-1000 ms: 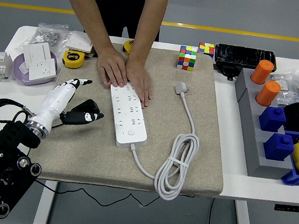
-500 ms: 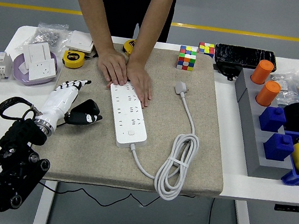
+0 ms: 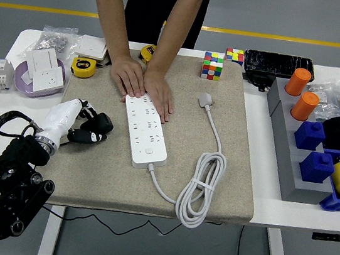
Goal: Pick up the plug,place it near the board,insert it into the board,press the button
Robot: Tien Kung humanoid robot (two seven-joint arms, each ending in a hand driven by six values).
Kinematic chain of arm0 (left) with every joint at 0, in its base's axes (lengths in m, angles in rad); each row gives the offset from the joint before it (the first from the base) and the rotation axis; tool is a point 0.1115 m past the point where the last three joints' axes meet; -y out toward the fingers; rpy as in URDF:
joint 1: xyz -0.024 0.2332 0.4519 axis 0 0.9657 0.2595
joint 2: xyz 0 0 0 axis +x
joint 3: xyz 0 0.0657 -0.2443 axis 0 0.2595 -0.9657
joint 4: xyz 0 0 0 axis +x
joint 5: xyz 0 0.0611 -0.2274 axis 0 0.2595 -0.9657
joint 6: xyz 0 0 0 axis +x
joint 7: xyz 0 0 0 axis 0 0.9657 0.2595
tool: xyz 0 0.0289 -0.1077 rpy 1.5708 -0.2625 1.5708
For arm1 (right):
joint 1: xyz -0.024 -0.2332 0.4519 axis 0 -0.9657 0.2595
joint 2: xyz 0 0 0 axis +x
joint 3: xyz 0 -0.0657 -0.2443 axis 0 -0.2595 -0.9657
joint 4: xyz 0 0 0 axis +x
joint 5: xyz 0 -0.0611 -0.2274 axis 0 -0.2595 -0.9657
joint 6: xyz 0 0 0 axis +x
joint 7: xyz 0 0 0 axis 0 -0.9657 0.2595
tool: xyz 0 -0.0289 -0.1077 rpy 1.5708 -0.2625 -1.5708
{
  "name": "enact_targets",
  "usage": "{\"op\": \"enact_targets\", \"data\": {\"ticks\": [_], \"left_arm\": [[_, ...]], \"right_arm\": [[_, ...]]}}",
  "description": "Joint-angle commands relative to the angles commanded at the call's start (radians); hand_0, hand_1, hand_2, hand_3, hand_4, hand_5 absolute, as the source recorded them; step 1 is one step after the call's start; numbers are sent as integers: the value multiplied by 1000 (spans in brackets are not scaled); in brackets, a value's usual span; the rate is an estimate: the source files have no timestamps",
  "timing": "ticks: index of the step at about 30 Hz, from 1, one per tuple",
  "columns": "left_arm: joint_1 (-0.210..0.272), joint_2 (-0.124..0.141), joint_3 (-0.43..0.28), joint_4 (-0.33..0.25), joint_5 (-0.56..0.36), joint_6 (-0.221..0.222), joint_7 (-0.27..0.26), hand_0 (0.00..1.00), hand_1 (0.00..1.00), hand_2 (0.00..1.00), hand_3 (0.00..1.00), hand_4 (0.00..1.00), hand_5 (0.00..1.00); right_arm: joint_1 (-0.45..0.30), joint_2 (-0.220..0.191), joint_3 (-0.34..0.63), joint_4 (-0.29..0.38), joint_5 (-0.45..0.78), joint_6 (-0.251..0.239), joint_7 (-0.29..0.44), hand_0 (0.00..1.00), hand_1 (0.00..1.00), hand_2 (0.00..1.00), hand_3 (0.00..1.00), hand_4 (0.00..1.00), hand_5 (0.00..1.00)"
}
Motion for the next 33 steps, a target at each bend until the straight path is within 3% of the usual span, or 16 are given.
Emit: {"op": "enact_targets", "data": {"ticks": [4,5,16,20,24,31,33], "left_arm": [[0,2,4,-7,0,19,-2,458,443,407,453,960,178],[0,3,4,-9,0,19,-1,394,344,354,431,753,116],[-11,21,25,-34,0,7,0,387,337,341,423,690,90],[-50,53,85,-60,-7,18,-23,388,338,336,415,681,91],[-116,96,171,-67,-80,25,-40,390,338,334,410,676,97],[-207,152,303,-39,-119,12,-40,394,346,337,411,667,99],[-236,179,353,-26,-125,0,-36,394,346,337,411,667,99]], "right_arm": [[1,0,0,0,-2,1,-1,771,684,705,655,985,777],[0,0,1,0,-4,1,-1,771,685,705,655,985,777],[-2,0,1,0,-2,1,-2,771,685,705,654,985,776],[0,0,4,0,-3,2,-3,771,684,706,654,985,776],[3,-3,-2,0,3,1,-1,771,684,705,654,985,777],[11,-9,-3,0,6,1,-1,771,684,706,655,985,777],[13,-11,-2,0,6,1,-1,771,684,706,655,985,777]]}}
